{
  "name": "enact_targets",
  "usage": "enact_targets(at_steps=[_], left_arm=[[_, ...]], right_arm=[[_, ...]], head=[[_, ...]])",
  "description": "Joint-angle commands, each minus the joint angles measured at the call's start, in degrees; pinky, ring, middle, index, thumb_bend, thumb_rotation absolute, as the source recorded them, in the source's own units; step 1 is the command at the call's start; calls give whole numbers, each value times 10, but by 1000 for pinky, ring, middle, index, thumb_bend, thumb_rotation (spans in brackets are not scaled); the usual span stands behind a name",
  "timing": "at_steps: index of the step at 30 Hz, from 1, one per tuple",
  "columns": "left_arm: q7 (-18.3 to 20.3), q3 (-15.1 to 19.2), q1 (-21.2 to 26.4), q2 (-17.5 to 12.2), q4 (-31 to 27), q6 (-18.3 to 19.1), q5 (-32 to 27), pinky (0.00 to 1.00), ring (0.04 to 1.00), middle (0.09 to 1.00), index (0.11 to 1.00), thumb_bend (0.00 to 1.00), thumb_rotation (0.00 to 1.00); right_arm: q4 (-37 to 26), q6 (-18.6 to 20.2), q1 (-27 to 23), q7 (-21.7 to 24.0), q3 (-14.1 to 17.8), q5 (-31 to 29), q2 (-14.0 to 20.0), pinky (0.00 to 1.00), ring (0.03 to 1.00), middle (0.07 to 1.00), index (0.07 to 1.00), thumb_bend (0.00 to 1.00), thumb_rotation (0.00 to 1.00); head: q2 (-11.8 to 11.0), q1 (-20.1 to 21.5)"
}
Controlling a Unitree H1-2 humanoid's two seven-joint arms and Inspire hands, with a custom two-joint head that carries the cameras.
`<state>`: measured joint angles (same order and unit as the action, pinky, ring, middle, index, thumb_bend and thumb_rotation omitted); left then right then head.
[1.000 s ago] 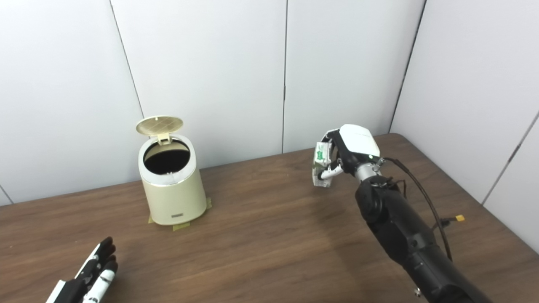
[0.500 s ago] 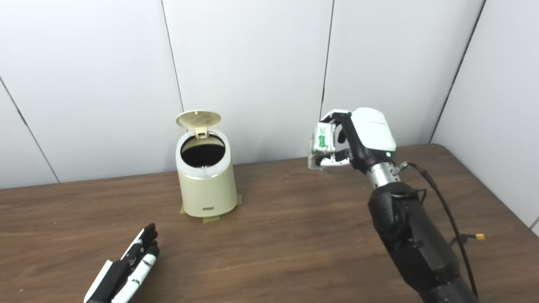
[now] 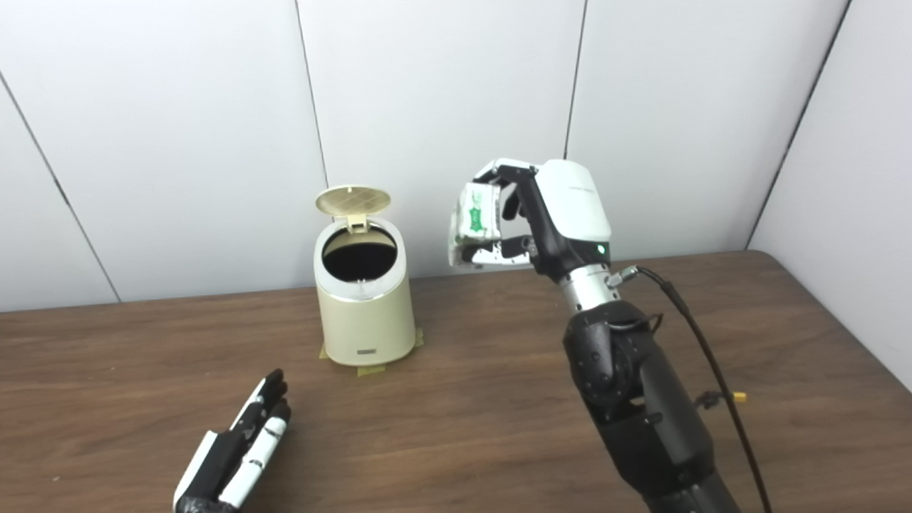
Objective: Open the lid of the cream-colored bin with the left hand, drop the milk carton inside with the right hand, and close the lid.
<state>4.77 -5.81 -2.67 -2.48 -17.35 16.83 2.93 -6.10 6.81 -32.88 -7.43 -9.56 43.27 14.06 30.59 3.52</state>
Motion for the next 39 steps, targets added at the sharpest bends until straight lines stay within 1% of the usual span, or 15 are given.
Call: enact_targets(at_steps=[1,3,5,7,9,14,20,23,27,29,34,36,37,39], left_arm=[[-5,0,10,4,-5,-28,2,1000,1000,998,1000,395,695],[-6,1,10,7,-2,-33,1,1000,1000,996,1000,424,697],[-10,3,9,13,0,-32,0,1000,1000,995,1000,455,691],[-15,3,9,17,2,-33,4,1000,1000,994,1000,489,687],[-22,4,10,23,5,-35,6,1000,1000,993,1000,507,705],[-46,5,11,41,10,-40,18,1000,1000,990,1000,515,761],[-57,2,10,57,3,-42,26,1000,1000,995,1000,534,798],[-58,5,10,64,4,-52,18,1000,1000,998,1000,522,787],[-60,4,10,68,4,-59,16,1000,1000,999,1000,514,788],[-61,3,10,70,3,-59,16,1000,1000,1000,1000,505,788],[-67,1,10,75,2,-56,23,1000,1000,993,1000,531,789],[-68,1,10,76,3,-57,24,1000,1000,991,1000,545,794],[-69,1,11,77,4,-58,25,1000,1000,990,1000,546,791],[-72,1,10,79,4,-59,27,1000,1000,985,1000,538,791]], right_arm=[[-5,-21,-46,-32,0,6,-20,338,378,519,516,514,0],[8,-30,-55,-40,-2,7,-33,336,377,521,508,514,0],[21,-30,-66,-47,-5,10,-50,324,375,520,505,514,0],[32,-31,-74,-50,-5,8,-61,316,372,516,510,514,0],[42,-38,-80,-51,-4,0,-69,316,370,510,522,513,0],[69,-42,-99,-53,-13,2,-83,326,373,505,533,513,0],[110,-45,-110,-62,-17,-6,-100,333,374,508,531,512,0],[135,-50,-114,-65,-20,-8,-105,335,378,511,531,513,0],[180,-67,-122,-85,-25,-9,-108,323,376,511,529,513,0],[201,-74,-126,-92,-27,-10,-108,321,375,510,529,513,0],[229,-79,-128,-101,-34,-9,-105,334,376,508,532,513,0],[241,-84,-129,-108,-37,-9,-103,334,374,507,529,513,0],[248,-88,-130,-112,-38,-10,-101,335,375,507,530,513,0],[260,-94,-131,-121,-39,-11,-101,336,374,507,529,513,0]], head=[[-1,-3],[-4,-7],[-5,-12],[-5,-15],[-6,-21],[-7,-38],[-7,-50],[-7,-53],[-2,-59],[-1,-61],[3,-64],[1,-67],[-5,-69],[-6,-70]])
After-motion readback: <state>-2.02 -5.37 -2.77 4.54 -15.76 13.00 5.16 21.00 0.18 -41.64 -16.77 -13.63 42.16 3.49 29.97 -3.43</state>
